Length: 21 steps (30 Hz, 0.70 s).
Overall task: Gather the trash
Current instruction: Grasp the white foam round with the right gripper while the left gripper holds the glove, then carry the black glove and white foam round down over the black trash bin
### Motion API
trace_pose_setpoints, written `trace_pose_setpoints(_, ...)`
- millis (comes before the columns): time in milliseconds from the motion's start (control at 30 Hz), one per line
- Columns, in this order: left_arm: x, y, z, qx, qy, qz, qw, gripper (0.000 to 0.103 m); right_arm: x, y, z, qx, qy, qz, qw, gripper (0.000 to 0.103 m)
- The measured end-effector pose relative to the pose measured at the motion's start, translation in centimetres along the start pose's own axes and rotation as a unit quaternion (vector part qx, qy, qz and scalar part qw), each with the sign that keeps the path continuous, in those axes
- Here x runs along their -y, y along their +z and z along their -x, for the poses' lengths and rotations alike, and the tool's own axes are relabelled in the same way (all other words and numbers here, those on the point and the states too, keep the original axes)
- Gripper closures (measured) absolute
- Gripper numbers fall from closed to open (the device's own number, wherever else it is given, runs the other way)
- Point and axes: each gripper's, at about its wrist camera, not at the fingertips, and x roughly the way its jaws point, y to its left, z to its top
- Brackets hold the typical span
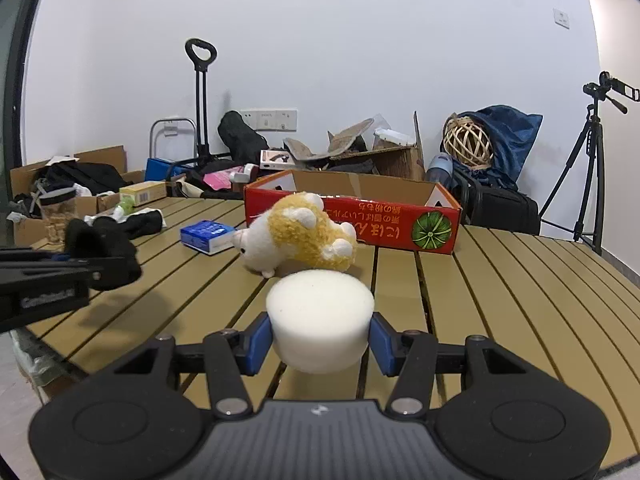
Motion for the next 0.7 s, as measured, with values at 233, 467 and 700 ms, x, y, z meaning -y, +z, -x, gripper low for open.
trace_pose_setpoints(233, 1.3, -1.2, 2.8, -0.009, -0.011, -0.009, 0.9999, 0.086, -0.3, -0.9, 3.6, -0.003, 0.003, 0.002, 1.0, 0.052)
trace_pose_setpoints(467, 1.7, -2.4, 5.8, -0.023, -0.019, -0.017, 0.9994, 0.086, -0.6, -2.2, 6.8, -0.016, 0.005, 0.004, 1.0, 0.052)
trace_pose_setpoints(700, 1.7, -4.6, 8.4, -0.048, -0.023, -0.032, 0.9981, 0.086, -1.0, -4.0, 9.4, -0.037, 0.004, 0.014, 0.999, 0.052)
